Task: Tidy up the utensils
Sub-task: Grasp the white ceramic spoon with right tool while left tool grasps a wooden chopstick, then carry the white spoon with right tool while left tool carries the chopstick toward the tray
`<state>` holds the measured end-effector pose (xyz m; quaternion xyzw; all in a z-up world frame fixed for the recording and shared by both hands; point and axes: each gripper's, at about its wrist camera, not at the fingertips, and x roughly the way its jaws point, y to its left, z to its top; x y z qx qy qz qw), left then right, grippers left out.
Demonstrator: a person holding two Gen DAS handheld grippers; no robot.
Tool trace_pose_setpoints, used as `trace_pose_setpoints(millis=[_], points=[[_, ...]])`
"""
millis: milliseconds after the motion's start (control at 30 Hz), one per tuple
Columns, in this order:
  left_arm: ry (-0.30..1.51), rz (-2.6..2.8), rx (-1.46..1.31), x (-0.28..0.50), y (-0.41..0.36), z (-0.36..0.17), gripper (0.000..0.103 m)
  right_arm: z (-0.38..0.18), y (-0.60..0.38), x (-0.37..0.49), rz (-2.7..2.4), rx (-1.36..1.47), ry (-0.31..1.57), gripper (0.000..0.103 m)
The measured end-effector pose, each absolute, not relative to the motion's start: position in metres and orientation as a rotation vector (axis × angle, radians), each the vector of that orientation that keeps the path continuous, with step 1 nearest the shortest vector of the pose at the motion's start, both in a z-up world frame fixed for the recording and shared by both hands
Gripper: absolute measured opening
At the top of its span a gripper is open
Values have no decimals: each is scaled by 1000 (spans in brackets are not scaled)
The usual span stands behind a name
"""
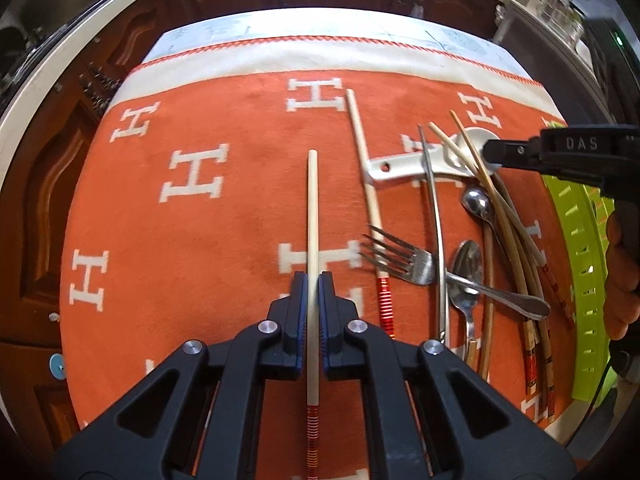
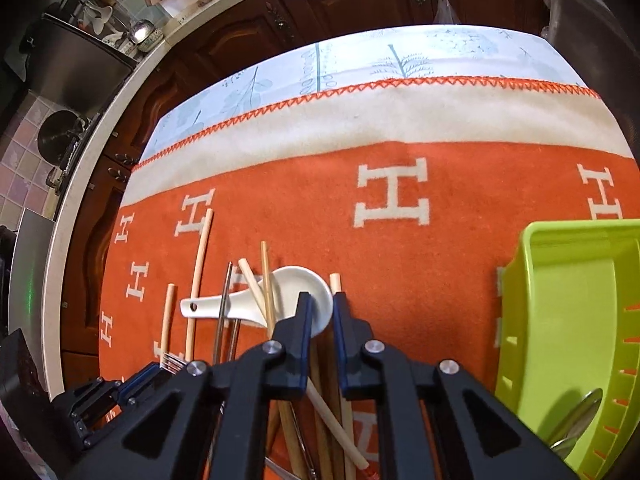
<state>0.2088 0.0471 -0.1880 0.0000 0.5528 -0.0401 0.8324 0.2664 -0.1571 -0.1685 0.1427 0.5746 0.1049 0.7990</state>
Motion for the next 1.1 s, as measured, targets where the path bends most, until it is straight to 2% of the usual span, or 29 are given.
trace_pose_setpoints(millis=[200,533,833,1100], points=[[1146,-61,-40,204,65,-174,3,-149,-155,258,217,261,1131,4],[1066,-60,-72,193,73,-130,3,-101,-169,238,151,254,969,4],[976,-118,-80,169,59,-84,3,-43,-191,197,94,269,823,4],[908,-226,-64,138,27,-40,3,-4,-216,138,44,246,786,4]])
